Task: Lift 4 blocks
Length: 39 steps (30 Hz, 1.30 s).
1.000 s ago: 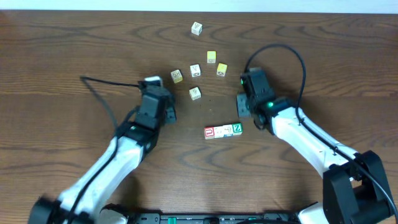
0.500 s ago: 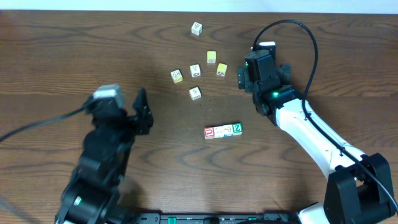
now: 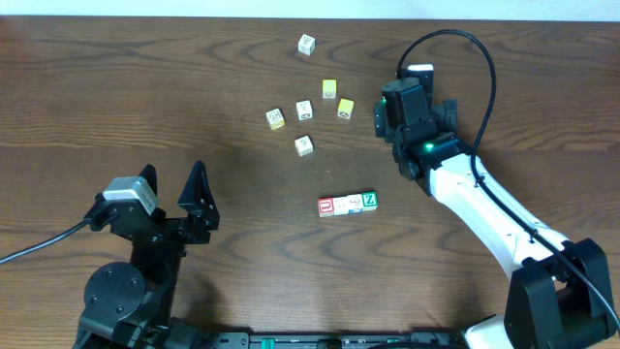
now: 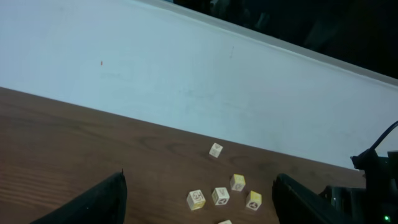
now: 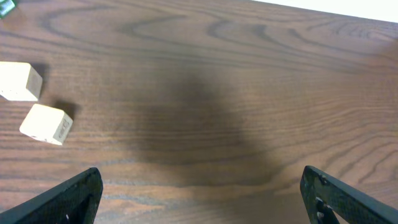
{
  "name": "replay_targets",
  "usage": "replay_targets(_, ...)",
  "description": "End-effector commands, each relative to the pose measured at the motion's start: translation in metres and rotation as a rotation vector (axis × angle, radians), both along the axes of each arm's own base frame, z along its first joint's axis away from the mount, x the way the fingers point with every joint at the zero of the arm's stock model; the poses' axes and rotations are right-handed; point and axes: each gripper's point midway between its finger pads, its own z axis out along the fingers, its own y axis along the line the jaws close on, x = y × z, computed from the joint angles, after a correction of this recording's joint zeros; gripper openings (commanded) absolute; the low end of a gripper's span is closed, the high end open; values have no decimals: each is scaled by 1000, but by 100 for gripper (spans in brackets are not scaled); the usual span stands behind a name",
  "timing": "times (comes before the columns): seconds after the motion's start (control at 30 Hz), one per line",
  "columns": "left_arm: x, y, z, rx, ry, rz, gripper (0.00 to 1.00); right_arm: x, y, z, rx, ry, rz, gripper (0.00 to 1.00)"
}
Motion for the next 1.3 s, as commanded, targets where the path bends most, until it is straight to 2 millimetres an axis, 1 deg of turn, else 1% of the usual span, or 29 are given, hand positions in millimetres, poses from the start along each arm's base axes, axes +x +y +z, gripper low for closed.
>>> replay_targets(0.0, -3, 5, 10, 4, -26, 17, 75, 3, 2, 8, 7, -13, 7, 99)
replay_targets(0.23, -3, 5, 9, 5, -22, 17, 75, 3, 2, 8, 10, -12, 10, 99)
replay_targets(0.4, -4, 5, 4, 14, -1, 17, 76, 3, 2, 8, 10, -12, 10, 99)
replay_targets(0.6, -3, 5, 7, 8, -14, 16, 76, 3, 2, 8, 10, -12, 10, 99)
replay_targets(0.7, -4, 6, -4, 29, 30, 19, 76, 3, 2, 8, 10, -12, 10, 99)
replay_targets(0.8, -4, 18, -9, 49, 48, 93, 75, 3, 2, 8, 10, -12, 10, 99)
replay_targets(0.87, -4, 33, -9, 60, 51, 179, 75, 3, 2, 8, 10, -12, 10, 99)
replay_targets(0.9, -5, 43, -9, 89, 51, 237, 75, 3, 2, 8, 10, -12, 10, 99)
replay_targets(0.97, -7, 56, -4, 162, 40, 309, 76, 3, 2, 8, 10, -12, 10, 99)
replay_targets(1.03, -8, 62, 4, 247, 19, 338, 76, 3, 2, 8, 10, -12, 10, 99)
replay_targets(1.13, -8, 62, 16, 340, -20, 339, 76, 3, 2, 8, 10, -12, 10, 99)
replay_targets(1.27, -6, 69, 32, 331, -79, 353, 76, 3, 2, 8, 10, -12, 10, 99)
